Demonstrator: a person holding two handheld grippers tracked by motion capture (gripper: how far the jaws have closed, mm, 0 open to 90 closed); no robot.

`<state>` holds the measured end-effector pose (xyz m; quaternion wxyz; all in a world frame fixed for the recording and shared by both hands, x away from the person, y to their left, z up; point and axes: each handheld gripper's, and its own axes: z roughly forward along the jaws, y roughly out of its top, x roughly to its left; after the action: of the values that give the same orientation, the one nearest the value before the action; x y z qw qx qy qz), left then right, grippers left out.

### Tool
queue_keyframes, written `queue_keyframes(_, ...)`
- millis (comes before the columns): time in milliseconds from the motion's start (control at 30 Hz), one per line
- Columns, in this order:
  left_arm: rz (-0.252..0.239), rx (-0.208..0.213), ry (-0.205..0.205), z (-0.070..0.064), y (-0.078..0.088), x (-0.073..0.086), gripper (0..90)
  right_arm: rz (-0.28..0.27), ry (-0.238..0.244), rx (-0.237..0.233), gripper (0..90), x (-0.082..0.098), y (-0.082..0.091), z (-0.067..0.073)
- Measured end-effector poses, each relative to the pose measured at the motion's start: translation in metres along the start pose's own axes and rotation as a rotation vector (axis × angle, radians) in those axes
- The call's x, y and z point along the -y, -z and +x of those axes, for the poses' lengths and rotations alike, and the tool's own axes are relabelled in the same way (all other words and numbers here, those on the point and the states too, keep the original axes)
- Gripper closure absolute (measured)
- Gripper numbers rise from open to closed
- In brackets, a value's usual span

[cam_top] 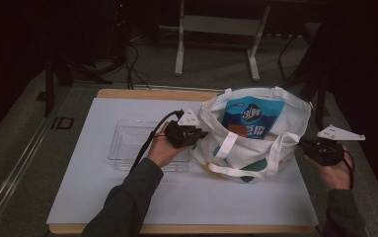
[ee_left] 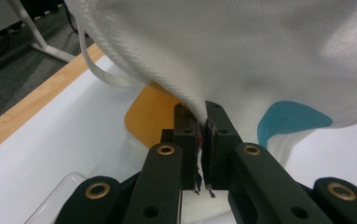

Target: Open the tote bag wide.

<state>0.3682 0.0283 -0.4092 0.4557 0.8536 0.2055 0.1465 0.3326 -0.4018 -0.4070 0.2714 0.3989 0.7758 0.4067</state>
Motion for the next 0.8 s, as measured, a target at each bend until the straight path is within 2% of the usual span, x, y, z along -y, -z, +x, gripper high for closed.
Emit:
queue_keyframes(600, 0.048, 0.006, -0.018, -0.005, -0.014, 0.009, 85.2, 0.039, -0.004, -0.017, 87.2, 0.015, -0.011, 0.005)
queue_keyframes(800, 0.043, 0.019, 0.000, -0.006, -0.018, 0.015, 84.9, 0.050, -0.015, -0.023, 87.2, 0.022, -0.014, 0.006)
